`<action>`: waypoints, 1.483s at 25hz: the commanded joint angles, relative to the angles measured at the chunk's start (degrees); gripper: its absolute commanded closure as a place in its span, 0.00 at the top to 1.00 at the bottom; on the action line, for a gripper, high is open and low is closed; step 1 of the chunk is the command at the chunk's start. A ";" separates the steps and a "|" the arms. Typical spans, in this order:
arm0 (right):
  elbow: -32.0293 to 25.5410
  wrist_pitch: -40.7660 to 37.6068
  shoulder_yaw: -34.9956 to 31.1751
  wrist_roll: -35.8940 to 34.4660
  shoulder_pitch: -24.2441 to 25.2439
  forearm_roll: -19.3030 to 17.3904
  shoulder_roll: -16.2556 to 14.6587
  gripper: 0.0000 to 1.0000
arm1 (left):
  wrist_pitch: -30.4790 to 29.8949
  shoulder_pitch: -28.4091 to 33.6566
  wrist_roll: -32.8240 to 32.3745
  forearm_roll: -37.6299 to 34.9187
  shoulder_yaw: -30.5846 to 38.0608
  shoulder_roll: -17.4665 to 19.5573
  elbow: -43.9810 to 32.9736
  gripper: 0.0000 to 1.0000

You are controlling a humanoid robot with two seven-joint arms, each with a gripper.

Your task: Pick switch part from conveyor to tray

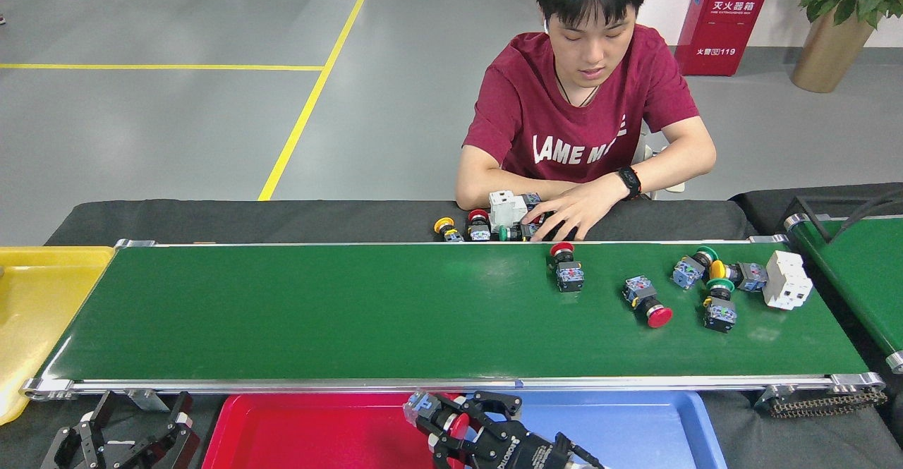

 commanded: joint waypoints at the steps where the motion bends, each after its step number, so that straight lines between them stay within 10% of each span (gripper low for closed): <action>1: 0.12 3.99 0.12 3.01 -0.56 0.81 2.34 0.98 | -0.05 -0.33 0.21 -0.06 0.14 0.68 -0.79 1.00; 10: -6.38 6.89 -1.72 5.82 -1.18 0.46 1.81 0.98 | -0.05 -0.42 0.21 0.02 0.14 0.59 -0.79 1.00; 23: -12.27 7.42 -34.07 -7.10 8.67 0.37 -5.66 0.98 | -0.05 -0.42 0.12 0.02 -0.04 0.24 -2.11 1.00; 29: -14.91 7.33 -40.57 -12.73 20.62 -0.77 -6.10 0.98 | 3.91 -5.34 -2.51 -2.35 -17.09 -1.25 -3.78 1.00; 37: -14.64 7.51 -41.80 -12.81 21.32 -1.12 -5.66 0.98 | 18.06 -20.19 -8.05 -16.24 -37.04 -11.19 4.22 1.00</action>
